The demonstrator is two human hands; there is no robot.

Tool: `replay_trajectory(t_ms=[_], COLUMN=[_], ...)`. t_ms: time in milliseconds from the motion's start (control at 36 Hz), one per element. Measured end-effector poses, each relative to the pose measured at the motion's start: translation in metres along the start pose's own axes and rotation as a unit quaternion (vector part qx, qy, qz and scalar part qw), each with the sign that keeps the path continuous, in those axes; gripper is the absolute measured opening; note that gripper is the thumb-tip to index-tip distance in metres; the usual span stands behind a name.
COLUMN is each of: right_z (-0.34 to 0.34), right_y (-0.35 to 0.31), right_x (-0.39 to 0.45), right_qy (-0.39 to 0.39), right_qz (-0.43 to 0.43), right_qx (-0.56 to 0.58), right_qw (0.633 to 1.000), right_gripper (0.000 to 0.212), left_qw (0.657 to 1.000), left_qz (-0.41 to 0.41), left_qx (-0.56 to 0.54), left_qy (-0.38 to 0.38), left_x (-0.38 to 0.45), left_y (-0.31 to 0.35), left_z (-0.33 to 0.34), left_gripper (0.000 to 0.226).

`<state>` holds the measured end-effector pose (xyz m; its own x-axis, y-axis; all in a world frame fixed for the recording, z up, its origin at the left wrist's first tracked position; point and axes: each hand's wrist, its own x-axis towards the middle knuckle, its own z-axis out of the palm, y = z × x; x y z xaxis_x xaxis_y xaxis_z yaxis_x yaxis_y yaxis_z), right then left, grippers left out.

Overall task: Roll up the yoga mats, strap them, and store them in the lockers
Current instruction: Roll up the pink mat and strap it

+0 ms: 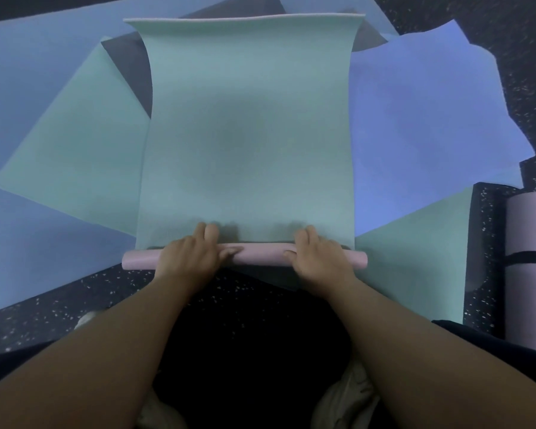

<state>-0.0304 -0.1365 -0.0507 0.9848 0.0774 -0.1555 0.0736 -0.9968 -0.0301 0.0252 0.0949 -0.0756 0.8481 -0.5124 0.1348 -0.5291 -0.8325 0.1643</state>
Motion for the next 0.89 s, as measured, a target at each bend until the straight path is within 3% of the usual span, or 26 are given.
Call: replay_trajectory(t_ms=[83, 139, 250, 306, 389, 444, 472, 556, 667, 778, 889], right_z=[0.001, -0.006, 0.006, 0.003, 0.007, 0.002, -0.001, -0.001, 0.006, 0.003, 0.005], right_y=[0.001, -0.006, -0.009, -0.014, -0.015, -0.017, -0.018, -0.018, -0.029, -0.045, -0.049], right_x=[0.005, 0.005, 0.01, 0.011, 0.012, 0.014, 0.014, 0.017, 0.016, 0.014, 0.006], right_qy=[-0.11, -0.095, 0.007, 0.015, -0.026, -0.011, -0.042, -0.083, 0.013, 0.095, 0.167], right_qz=[0.02, 0.062, 0.109, 0.126, 0.152, 0.16, 0.158, 0.164, 0.216, 0.198, 0.157], right_qx=[0.006, 0.018, -0.016, -0.017, 0.016, 0.03, 0.036, 0.031, -0.004, -0.013, 0.072], right_qw=[0.994, 0.993, 0.994, 0.992, 0.988, 0.987, 0.986, 0.982, 0.976, 0.975, 0.971], right_gripper=[0.046, 0.045, 0.043, 0.042, 0.04, 0.045, 0.044, 0.045, 0.046, 0.008, 0.024], left_qw=[0.999, 0.997, 0.991, 0.992, 0.995, 0.998, 0.999, 1.0, 0.999, 0.999, 0.997], left_qz=[-0.028, -0.052, -0.097, -0.084, -0.033, -0.016, -0.012, -0.008, -0.023, -0.011, -0.001], left_qx=[0.02, 0.053, 0.087, 0.099, 0.09, 0.06, 0.045, 0.008, 0.007, -0.015, -0.053], left_qy=[-0.001, 0.005, 0.02, 0.007, 0.0, 0.013, 0.02, -0.011, -0.041, -0.043, -0.049], left_x=[0.003, 0.002, 0.008, 0.009, 0.009, 0.005, 0.002, -0.006, -0.004, 0.0, 0.012], left_y=[0.002, 0.007, 0.017, 0.023, 0.029, 0.026, 0.024, 0.021, 0.023, 0.017, 0.009], left_z=[0.008, 0.013, 0.012, 0.009, 0.002, 0.001, 0.001, -0.002, -0.004, -0.004, -0.008], left_gripper=[0.065, 0.064, 0.037, 0.046, 0.052, 0.044, 0.039, 0.054, 0.054, 0.045, 0.027])
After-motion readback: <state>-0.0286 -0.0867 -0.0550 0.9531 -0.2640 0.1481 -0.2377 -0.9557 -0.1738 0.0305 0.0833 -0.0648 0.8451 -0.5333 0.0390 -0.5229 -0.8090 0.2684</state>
